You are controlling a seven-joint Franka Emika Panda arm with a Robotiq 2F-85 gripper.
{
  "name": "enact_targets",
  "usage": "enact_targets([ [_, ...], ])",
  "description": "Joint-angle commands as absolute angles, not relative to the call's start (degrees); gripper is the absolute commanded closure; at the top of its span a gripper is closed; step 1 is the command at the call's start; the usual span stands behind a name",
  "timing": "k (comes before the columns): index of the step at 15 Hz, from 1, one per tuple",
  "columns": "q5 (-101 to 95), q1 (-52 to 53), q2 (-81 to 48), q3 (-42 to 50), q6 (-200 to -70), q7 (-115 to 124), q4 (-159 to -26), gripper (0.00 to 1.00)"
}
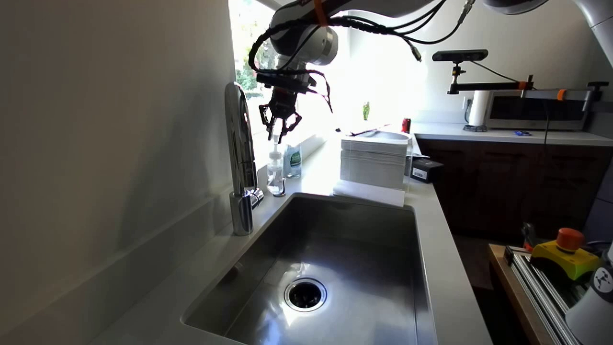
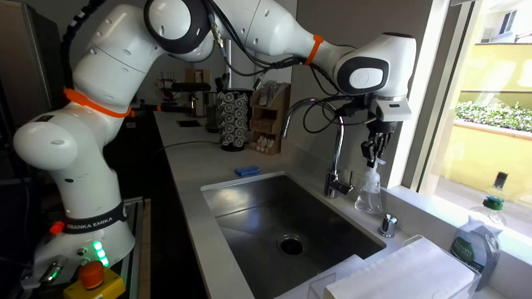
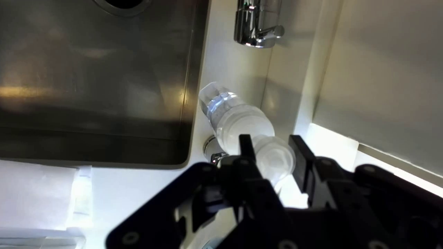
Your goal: Move the left bottle to the left
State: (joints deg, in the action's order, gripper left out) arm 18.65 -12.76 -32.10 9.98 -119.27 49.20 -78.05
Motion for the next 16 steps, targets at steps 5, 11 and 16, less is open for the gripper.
enact_targets([
  [5,21.09,-14.17,-38.84,8.83,-115.25,55.7,-69.21,0.92],
  [11,20.61,-14.37,-41.66,8.64,-112.53,61.17,-65.24,0.92],
  [16,20.12,-14.32,-43.56,8.66,-113.05,64.98,-62.83,0.92],
])
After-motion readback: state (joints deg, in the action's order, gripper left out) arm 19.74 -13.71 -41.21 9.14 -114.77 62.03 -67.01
